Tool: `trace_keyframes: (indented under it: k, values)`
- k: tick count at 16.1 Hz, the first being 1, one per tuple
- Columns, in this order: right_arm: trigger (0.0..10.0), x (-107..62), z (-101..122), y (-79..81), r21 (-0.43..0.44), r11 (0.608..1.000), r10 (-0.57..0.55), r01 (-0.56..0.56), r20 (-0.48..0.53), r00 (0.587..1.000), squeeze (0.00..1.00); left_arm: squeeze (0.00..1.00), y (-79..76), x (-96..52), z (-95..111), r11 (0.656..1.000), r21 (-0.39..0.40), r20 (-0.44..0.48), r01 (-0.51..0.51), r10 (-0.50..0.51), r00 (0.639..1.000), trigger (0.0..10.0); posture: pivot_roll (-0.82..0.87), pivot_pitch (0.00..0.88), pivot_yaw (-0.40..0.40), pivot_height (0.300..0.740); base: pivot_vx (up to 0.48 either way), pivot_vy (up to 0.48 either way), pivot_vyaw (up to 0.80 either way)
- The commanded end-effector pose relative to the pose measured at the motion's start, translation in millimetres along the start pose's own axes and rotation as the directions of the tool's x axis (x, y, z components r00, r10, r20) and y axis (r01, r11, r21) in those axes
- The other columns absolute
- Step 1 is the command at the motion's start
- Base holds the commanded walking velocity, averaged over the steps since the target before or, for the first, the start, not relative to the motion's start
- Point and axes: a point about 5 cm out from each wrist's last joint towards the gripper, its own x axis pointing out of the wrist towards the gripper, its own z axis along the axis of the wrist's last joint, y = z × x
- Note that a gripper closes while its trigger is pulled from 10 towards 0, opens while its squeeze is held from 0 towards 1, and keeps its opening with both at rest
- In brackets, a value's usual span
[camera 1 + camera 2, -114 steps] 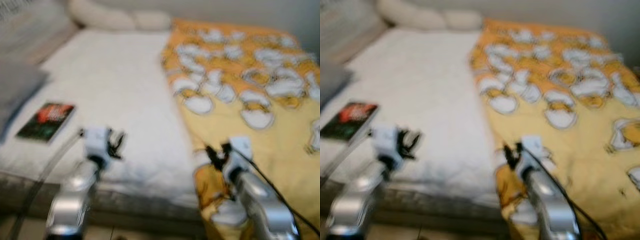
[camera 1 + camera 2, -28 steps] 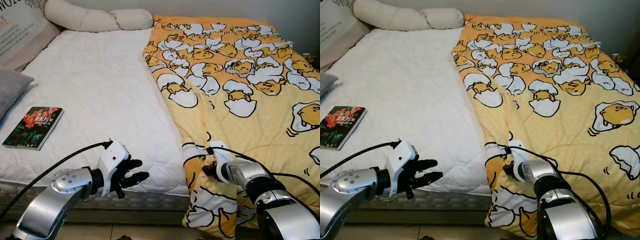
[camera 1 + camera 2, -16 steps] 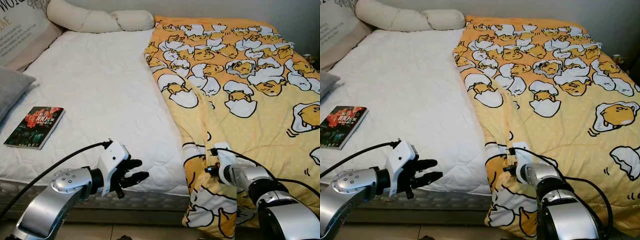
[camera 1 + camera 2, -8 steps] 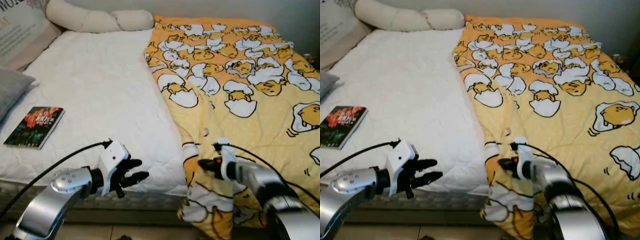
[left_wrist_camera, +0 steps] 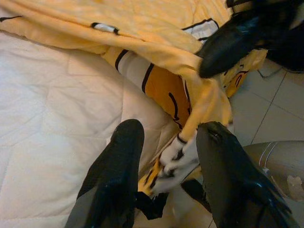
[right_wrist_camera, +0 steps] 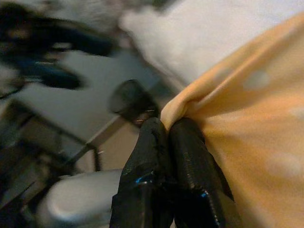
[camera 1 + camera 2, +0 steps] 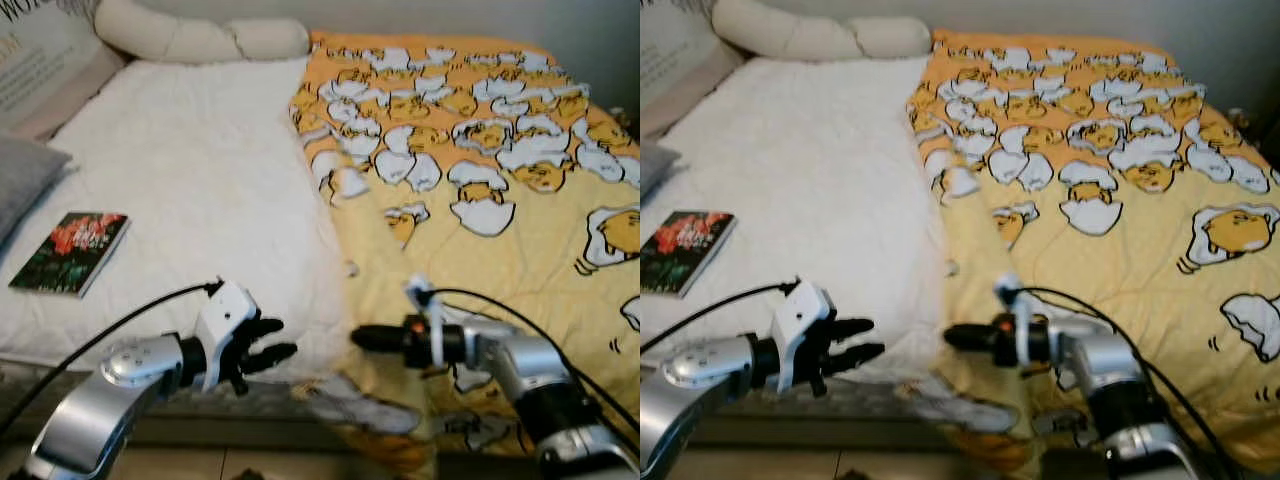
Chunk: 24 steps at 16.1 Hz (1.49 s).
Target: Clean up the room
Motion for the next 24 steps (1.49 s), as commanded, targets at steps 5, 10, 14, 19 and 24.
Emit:
trace_keyframes:
  k: [5, 10, 14, 19, 24]
  values:
    - [0.0, 26.2, 18, 36.7, -0.072, 0.974, 0.211, -0.215, -0.053, 0.976, 0.0, 0.0, 3.5, -7.0, 0, 1.0, 0.002, -0.007, -0.023, 0.023, 1.0, 10.0, 0.06, 0.0, 0.022, 0.74, 0.0, 0.0, 0.0]
    - [10.0, 38.0, 11, 37.7, -0.096, 0.98, 0.163, -0.172, -0.095, 0.982, 0.0, 0.0, 3.6, -11.3, -2, 0.999, 0.0, -0.015, -0.037, 0.037, 0.999, 10.0, 0.07, 0.0, 0.023, 0.74, 0.0, 0.0, 0.0]
    - [10.0, 42.4, 11, 44.0, -0.05, 0.975, 0.212, -0.215, -0.068, 0.975, 1.0, 0.0, 4.0, -12.4, -1, 0.999, 0.003, -0.02, -0.039, 0.039, 0.999, 10.0, 0.08, 0.0, 0.03, 0.74, 0.0, 0.0, 0.0]
    - [10.0, 43.3, 18, 54.0, -0.026, 0.96, 0.28, -0.28, 0.002, 0.96, 1.0, 0.0, 6.1, -15.6, 0, 0.999, 0.008, -0.029, -0.038, 0.038, 0.999, 10.0, 0.08, 0.0, 0.044, 0.74, 0.0, 0.0, 0.0]
    - [10.0, 27.4, 18, 35.4, -0.098, 0.995, 0.039, -0.032, 0.065, 0.997, 1.0, 0.0, 12.8, -14.4, 5, 0.997, -0.002, 0.019, -0.074, 0.074, 0.997, 10.0, 0.06, 0.0, 0.035, 0.74, 0.0, 0.0, 0.0]
